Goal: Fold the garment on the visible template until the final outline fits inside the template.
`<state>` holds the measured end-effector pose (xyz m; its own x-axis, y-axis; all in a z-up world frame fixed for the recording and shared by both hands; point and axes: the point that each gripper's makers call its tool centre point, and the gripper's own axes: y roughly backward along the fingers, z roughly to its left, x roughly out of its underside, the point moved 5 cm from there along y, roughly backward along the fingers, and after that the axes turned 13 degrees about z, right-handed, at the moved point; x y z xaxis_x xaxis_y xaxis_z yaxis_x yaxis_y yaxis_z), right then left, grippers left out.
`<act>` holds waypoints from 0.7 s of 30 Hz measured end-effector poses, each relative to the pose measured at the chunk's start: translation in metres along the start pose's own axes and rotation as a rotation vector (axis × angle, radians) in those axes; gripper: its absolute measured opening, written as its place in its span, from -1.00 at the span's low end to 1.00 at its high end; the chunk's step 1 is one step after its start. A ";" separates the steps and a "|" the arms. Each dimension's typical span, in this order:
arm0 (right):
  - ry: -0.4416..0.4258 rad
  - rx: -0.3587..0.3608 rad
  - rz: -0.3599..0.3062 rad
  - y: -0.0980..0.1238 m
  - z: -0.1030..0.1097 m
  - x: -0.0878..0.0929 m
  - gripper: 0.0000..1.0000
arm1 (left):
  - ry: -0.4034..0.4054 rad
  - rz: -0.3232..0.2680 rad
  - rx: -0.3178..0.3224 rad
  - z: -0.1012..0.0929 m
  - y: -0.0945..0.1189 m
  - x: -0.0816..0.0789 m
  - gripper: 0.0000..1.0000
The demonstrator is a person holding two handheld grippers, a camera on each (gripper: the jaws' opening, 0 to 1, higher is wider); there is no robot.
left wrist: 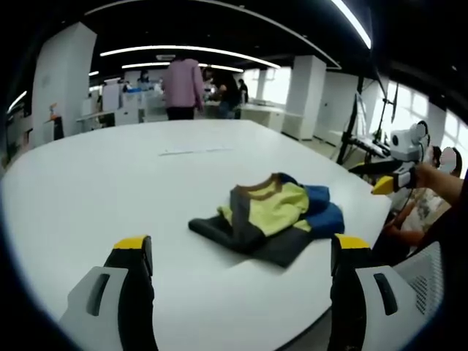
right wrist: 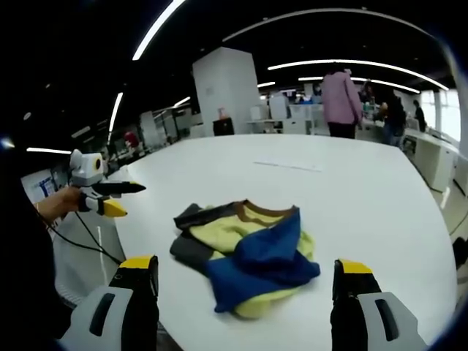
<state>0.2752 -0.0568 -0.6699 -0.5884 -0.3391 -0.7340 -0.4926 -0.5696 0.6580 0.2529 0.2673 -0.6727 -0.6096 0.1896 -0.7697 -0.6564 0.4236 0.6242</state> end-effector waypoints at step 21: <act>-0.016 0.015 -0.001 -0.008 -0.005 -0.002 0.75 | -0.004 -0.021 0.015 -0.001 -0.008 -0.008 0.67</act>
<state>0.2830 -0.0555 -0.6745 -0.5981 -0.3268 -0.7317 -0.5027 -0.5581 0.6602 0.2629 0.2616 -0.6711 -0.5943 0.1838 -0.7829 -0.6620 0.4410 0.6061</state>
